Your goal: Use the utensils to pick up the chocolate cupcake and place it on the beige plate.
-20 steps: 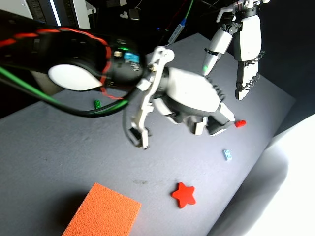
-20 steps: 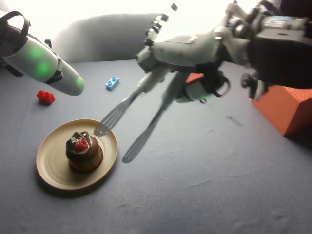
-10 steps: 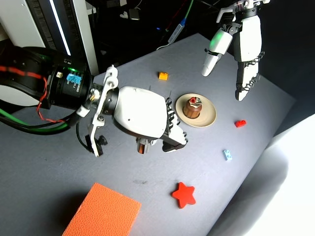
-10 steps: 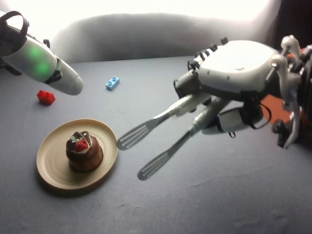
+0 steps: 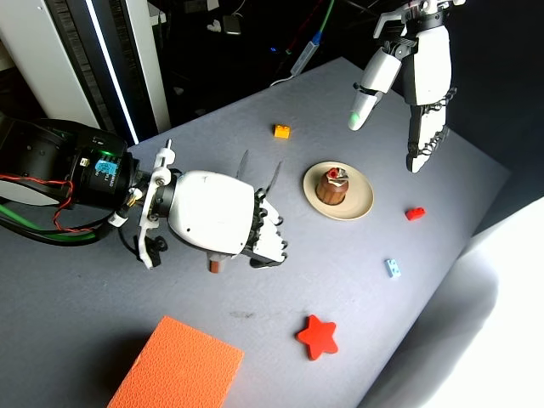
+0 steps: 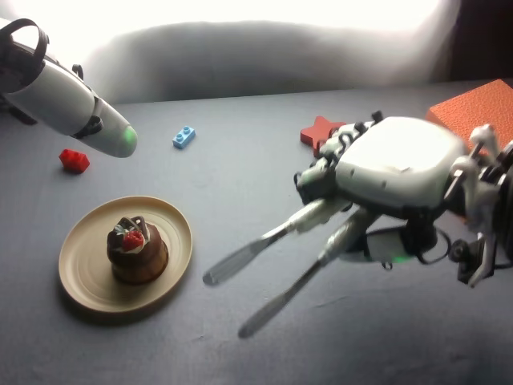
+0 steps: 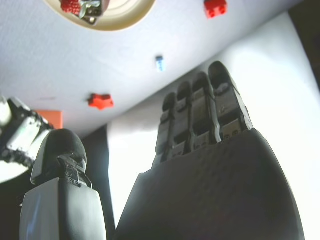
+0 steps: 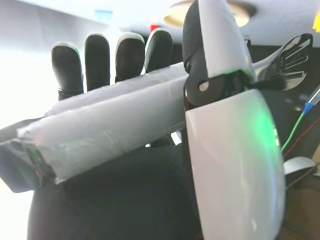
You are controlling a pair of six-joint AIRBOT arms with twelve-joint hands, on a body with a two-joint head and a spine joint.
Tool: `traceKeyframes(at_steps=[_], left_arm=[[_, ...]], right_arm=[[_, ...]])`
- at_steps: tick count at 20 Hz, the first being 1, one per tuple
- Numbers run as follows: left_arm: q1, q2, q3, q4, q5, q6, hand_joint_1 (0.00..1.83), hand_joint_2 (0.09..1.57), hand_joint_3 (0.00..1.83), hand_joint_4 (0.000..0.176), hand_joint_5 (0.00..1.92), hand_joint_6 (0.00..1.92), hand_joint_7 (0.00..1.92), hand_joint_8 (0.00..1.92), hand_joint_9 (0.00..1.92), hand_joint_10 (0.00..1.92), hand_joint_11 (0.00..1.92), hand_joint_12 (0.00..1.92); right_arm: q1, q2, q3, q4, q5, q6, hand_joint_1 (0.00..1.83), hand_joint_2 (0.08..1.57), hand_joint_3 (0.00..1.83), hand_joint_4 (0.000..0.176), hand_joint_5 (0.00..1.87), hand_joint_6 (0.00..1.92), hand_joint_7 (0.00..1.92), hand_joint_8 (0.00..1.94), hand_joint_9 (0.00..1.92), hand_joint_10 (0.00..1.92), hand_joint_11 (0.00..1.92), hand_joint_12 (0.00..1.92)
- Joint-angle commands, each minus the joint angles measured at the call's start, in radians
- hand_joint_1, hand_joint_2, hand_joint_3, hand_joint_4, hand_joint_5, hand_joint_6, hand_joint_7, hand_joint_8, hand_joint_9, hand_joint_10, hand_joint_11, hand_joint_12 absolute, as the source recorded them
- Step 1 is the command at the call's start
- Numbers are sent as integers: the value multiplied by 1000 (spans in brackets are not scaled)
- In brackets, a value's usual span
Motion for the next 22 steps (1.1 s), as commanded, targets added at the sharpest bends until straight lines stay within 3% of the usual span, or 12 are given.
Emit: traceKeyframes(at_steps=[1, 4, 8, 9, 10, 11, 14, 16, 17, 19, 20, 22], left_arm=[[-7, 9, -1, 37, -51, -2, 403, 1069, 2, 0, 108, 2, 117, 2, 114, 3, 0, 388], [-7, 9, -2, 37, -51, -2, 414, 1066, 0, 0, 111, 5, 127, 4, 99, 3, 0, 331], [-7, 9, -1, 37, -51, -2, 413, 1065, 0, 0, 126, 5, 138, 4, 115, 5, 0, 398], [-7, 9, -1, 37, -51, -2, 409, 1069, 1, 0, 120, 1, 122, 2, 107, 1, 0, 380], [-7, 9, 0, 37, -51, -2, 393, 1072, 2, 0, 114, 0, 111, 0, 101, 0, 0, 370], [-7, 9, 0, 37, -51, -2, 407, 1071, 1, 0, 118, 2, 114, 2, 100, 0, 0, 368], [-7, 9, 0, 37, -51, -2, 396, 1079, 2, 0, 89, 1, 80, 1, 69, 0, 0, 252], [-7, 9, 0, 37, -51, -2, 398, 1075, 0, 0, 80, 0, 78, 0, 67, 1, 0, 262], [-7, 9, 1, 37, -51, -2, 393, 1077, 0, 0, 78, 0, 75, 0, 65, 0, 0, 250], [-7, 9, 1, 37, -51, -2, 384, 1078, 0, 0, 93, 6, 83, 3, 78, 5, 0, 256], [-7, 9, 1, 37, -51, -2, 398, 1075, 0, 0, 102, 5, 96, 5, 94, 7, 0, 288], [-7, 9, 1, 37, -51, -2, 401, 1072, 0, 0, 111, 3, 107, 4, 106, 5, 0, 329]], right_arm=[[-2, -5, 4, -6, 90, 0, 1115, 1285, 1, 0, 664, 1367, 688, 1556, 412, 1439, 292, 1741], [-13, -33, 31, -6, 96, 0, 1140, 1261, 0, 0, 772, 1229, 665, 1574, 396, 1444, 296, 1768], [-42, -62, 66, -6, 106, -14, 1120, 1283, 0, 0, 674, 1348, 686, 1562, 388, 1472, 290, 1810], [-48, -68, 72, -6, 106, -27, 1031, 1276, 0, 0, 677, 1418, 526, 1283, 366, 1453, 265, 1796], [-51, -70, 74, -6, 106, -37, 985, 1203, 0, 0, 482, 1000, 487, 1092, 373, 1360, 251, 1753], [-55, -73, 75, -6, 106, -54, 989, 1177, 0, 0, 499, 747, 507, 933, 382, 1264, 247, 1701], [-63, -78, 76, -6, 105, -76, 853, 1111, 0, 0, 489, 159, 487, 211, 346, 696, 93, 1483], [-62, -78, 76, -6, 101, -77, 549, 1104, 0, 0, 346, 10, 329, 13, 277, 175, 3, 1011], [-62, -78, 76, -6, 96, -77, 438, 1098, 0, 0, 291, 1, 275, 2, 260, 65, 0, 858], [-62, -77, 75, -6, 82, -81, 231, 1008, 0, 0, 111, 0, 97, 1, 101, 2, 0, 422], [-62, -76, 75, -6, 77, -81, 123, 967, 0, 23, 21, 0, 19, 0, 19, 0, 0, 153], [-56, -66, 75, -6, 56, -85, 33, 908, 0, 50, 0, 0, 0, 0, 0, 0, 0, 6]])
